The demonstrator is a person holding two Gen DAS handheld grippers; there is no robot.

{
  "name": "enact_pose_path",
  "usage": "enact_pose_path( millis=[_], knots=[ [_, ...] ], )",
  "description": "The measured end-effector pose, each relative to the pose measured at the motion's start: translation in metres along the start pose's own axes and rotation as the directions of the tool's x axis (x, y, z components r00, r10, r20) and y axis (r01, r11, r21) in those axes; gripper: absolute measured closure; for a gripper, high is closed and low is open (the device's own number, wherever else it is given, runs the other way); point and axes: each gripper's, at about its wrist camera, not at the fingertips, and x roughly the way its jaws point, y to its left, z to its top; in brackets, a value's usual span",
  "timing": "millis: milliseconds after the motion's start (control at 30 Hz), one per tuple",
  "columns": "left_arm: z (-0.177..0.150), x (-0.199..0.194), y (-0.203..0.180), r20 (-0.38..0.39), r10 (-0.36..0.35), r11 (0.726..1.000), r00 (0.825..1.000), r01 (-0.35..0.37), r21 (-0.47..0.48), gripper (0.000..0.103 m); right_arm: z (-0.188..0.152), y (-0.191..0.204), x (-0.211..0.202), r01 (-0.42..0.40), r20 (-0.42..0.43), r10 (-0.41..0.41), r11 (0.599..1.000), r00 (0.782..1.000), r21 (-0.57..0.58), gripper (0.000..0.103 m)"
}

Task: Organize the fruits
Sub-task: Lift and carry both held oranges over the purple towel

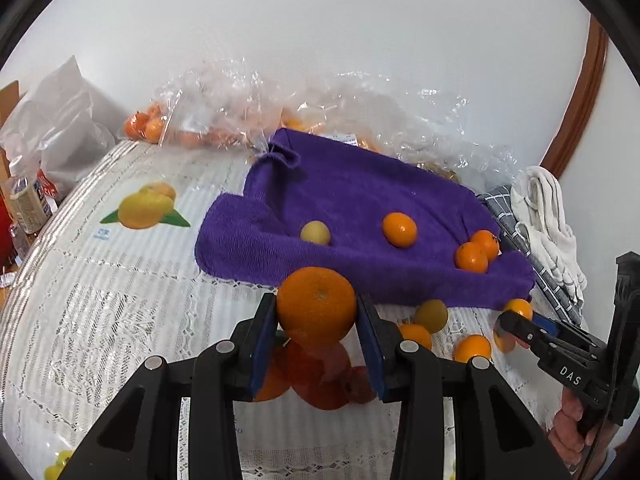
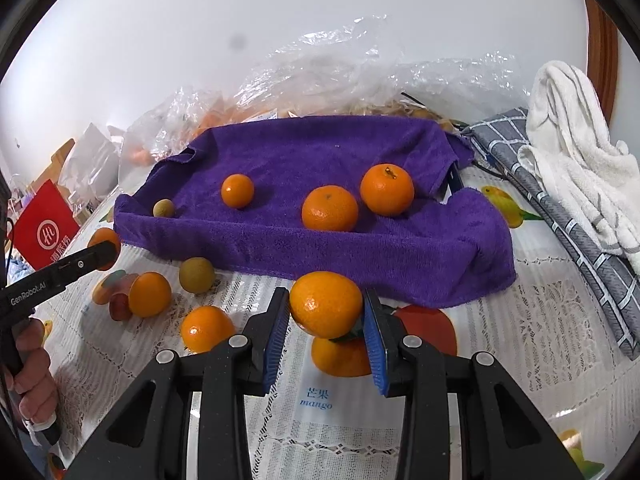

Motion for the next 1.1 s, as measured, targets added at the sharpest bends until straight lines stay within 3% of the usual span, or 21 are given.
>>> enact_pose_path(
  millis=[333, 600, 1100],
  knots=[
    [-0.001, -0.009, -0.011, 0.034, -0.037, 0.998, 0.999, 0.036, 0.043, 0.065, 0.001, -0.014, -0.01, -0.006, 0.044, 0.003, 0.997, 0.999, 0.075, 0.067],
    [0.003, -0.007, -0.003, 0.024, -0.053, 0.999, 0.998, 0.053, 0.004, 0.065, 0.003, -0.013, -0.011, -0.005, 0.045, 0.001, 0.997, 0.999, 0.072, 0.067],
    [0.008, -0.009, 0.005, 0.05, -0.012, 1.0, 0.999, 0.012, -0.006, 0.065, 0.004, -0.006, -0.019, -0.023, 0.071, 0.02, 0.999, 0.997, 0.049, 0.067]
  ],
)
